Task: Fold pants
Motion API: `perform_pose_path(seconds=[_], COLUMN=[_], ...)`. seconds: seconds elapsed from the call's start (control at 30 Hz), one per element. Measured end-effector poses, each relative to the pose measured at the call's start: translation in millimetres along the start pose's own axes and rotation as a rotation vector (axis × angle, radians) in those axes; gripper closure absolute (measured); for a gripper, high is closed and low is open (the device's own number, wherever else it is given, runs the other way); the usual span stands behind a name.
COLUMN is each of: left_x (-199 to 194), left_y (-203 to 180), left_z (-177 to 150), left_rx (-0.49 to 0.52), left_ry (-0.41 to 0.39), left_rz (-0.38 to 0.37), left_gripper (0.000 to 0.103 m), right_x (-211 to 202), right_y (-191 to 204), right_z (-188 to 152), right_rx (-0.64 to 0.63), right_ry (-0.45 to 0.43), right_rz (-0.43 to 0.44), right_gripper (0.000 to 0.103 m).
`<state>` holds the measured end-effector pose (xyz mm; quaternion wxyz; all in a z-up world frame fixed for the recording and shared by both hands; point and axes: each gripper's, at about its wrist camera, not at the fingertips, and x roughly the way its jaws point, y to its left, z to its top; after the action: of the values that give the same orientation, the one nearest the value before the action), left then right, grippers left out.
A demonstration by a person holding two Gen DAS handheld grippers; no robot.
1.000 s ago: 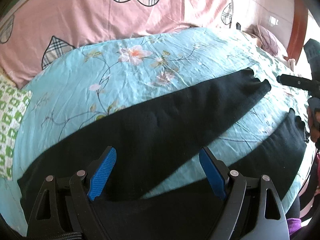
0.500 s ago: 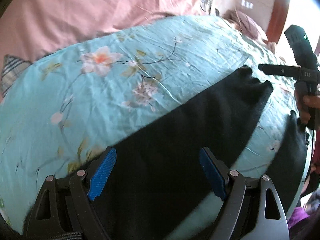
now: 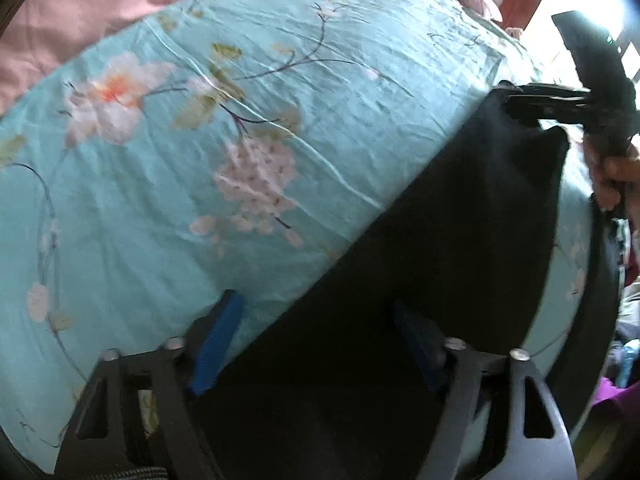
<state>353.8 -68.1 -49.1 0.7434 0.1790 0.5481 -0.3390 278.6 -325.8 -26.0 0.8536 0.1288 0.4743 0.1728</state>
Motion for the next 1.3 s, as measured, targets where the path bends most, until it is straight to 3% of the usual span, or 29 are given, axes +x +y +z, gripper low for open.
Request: perform_pose_path(seconds=[0.03,0.07,0.1,0.17,0.33,0.57,0.9,1.3], left_x=[-1,-3,-5,-9,-37,-84,-103,-108], left_y=[-2,-7,-11,-21,-47,-89,-154,-188], left_z=[0,-1,-2,-5,-19,-52,-98,-135], left_rx=[0.005,0.016,0.028,0.047,0.046,0.011,-0.015,-0.039], left_ry=[0.004,0.007,0.011,0.003,-0.05,-0.13,-0.176,-0.213], left_rz=[-0.022,-0.038,-0.042,-0.01,0.028,0.021,-0.028,-0.07], left_gripper=[0.054,0.072,0.081,0.092,0.096,0.096,0.097,0.097], right_x=[1,1,1,-2,-33,-83,-125,-153], right_y=[1,1,2,2,8,19,15,22], right_z=[0,1,1,2,-2,-25,-81,-138], right_rx=[-0.005,-0.008,-0.011,-0.007,-0.026,-0.123,-0.164,-0.214], right_ry=[0.002,0.003,0.002,-0.007,-0.084,-0.163,-0.197,-0.214], right_rz=[0.0,-0.001,-0.002,0.006,0.044,0.103,0.145,0.109], right_gripper=[0.047,0.061,0.076,0.09,0.09,0.091,0.093,0.094])
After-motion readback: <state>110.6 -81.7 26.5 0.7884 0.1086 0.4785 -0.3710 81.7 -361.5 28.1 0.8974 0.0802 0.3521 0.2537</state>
